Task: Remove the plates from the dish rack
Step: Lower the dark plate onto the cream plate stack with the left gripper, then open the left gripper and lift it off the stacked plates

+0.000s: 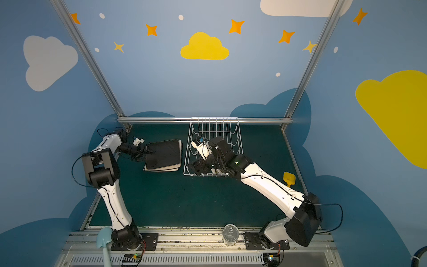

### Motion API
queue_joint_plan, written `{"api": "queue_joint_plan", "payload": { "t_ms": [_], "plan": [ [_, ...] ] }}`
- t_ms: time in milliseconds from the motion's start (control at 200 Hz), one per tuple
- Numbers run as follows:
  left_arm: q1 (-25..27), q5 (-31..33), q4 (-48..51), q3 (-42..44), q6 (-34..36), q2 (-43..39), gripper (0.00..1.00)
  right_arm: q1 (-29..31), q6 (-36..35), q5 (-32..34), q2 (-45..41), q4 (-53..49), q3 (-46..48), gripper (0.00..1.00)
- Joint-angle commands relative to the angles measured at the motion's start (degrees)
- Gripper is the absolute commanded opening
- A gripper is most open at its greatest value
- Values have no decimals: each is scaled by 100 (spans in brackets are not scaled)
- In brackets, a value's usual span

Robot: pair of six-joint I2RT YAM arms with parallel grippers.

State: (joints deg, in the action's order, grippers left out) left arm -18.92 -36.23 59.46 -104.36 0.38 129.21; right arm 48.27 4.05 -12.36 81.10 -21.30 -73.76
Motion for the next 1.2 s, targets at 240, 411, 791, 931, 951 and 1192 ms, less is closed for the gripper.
{"api": "queue_joint_plan", "payload": {
  "t_ms": [240, 411, 791, 931, 951, 1192],
  "plan": [
    [6, 362, -392, 380, -292, -1179, 89, 20, -167, 413, -107, -67, -229, 89],
    [2, 86, -767, 811, -411, -2037, 96, 1, -230, 778, -226, -37, -182, 90],
    [320, -97, -1315, 1620, -790, -4106, 99, -174, -299, 1727, -660, -106, -23, 92],
    [747, 33, -1338, 1729, -891, -4683, 99, -319, -170, 1624, -736, -188, 16, 92],
    [850, 86, -1357, 1761, -897, -4766, 99, -329, -158, 1615, -747, -192, 21, 92],
    [2072, 774, -2511, 2900, -2014, -5644, 99, -504, 6, 1741, -884, -323, 194, 92]
  ]
}}
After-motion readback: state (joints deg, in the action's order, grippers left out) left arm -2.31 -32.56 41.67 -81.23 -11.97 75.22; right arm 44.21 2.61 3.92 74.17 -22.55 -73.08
